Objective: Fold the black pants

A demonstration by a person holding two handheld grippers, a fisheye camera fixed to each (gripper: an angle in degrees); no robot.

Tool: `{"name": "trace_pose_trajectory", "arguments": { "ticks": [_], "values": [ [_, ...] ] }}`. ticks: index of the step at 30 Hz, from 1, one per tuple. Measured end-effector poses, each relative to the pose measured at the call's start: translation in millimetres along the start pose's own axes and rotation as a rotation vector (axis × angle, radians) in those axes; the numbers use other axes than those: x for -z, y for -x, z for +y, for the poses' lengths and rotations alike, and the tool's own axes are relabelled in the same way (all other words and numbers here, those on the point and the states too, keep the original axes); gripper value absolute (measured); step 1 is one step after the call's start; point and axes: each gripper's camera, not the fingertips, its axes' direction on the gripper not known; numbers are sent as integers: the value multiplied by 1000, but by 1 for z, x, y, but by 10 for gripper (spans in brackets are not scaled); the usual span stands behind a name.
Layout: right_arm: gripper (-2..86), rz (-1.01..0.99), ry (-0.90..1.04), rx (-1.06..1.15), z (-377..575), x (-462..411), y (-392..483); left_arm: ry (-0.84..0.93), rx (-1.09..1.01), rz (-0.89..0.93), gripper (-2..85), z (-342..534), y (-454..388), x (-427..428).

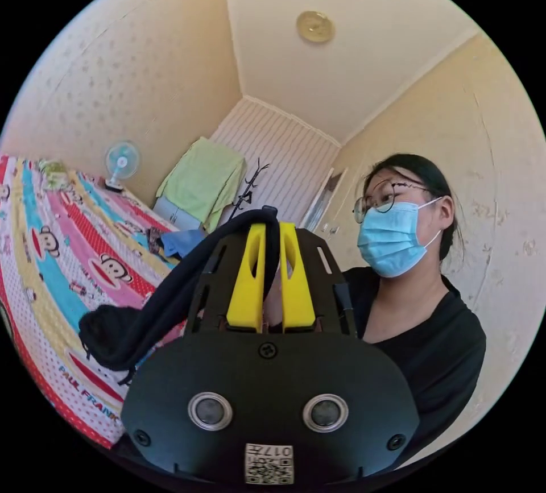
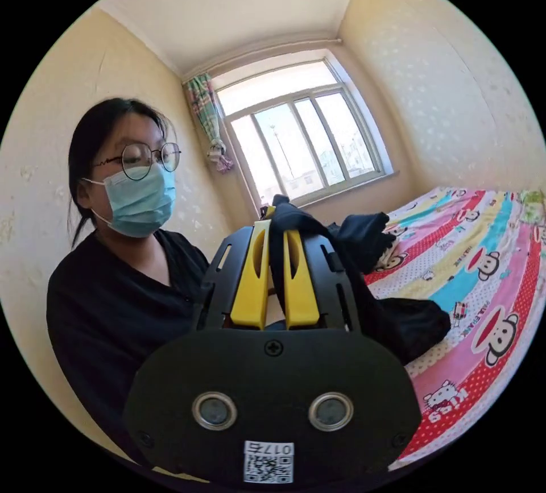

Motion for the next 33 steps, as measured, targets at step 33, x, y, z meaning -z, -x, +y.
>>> {"name": "trace_pose_trajectory", "arguments": {
  "ticks": [33],
  "values": [
    [37, 471, 208, -575, 183, -84, -241, 180, 728, -478, 65, 169, 229, -62]
  ]
}}
